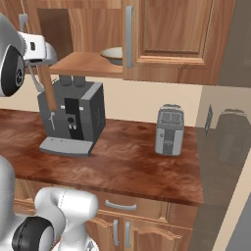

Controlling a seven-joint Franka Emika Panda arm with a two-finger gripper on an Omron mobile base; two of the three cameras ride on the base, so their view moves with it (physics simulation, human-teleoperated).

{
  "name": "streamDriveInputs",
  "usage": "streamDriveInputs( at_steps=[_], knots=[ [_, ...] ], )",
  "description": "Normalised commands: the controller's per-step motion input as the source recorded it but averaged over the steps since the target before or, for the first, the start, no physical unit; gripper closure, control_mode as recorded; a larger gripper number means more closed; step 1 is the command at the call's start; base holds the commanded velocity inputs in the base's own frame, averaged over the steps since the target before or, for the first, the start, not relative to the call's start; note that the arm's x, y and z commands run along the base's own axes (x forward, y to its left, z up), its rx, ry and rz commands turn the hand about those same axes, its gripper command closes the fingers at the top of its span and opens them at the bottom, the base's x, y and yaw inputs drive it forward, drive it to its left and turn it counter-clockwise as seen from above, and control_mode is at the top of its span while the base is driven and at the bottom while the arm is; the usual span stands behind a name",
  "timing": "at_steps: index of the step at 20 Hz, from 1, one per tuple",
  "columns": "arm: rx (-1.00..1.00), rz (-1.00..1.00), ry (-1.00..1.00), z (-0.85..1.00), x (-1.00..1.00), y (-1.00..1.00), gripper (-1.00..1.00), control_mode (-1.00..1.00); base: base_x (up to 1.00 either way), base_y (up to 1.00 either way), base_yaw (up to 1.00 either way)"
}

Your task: Move the bowls from the cabinet to the plates on the dining table.

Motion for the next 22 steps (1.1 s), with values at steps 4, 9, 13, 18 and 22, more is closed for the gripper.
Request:
streamDriveInputs(
  at_steps=[4,9,13,18,22],
  knots=[
    [0.0,0.0,0.0,0.0,0.0,0.0,-1.0,-1.0,0.0,0.0,0.0],
    [0.0,0.0,0.0,0.0,-0.05,0.0,-1.0,-1.0,0.0,0.0,0.0],
    [0.0,0.0,-0.01,0.01,-0.57,-0.14,-1.0,-1.0,0.0,0.0,0.0],
    [0.0,-0.01,0.0,0.01,-0.8,-0.3,-1.0,-1.0,0.0,0.0,0.0],
    [0.01,-0.05,0.0,0.02,-0.76,-0.42,-1.0,-1.0,0.0,0.0,0.0]
  ],
)
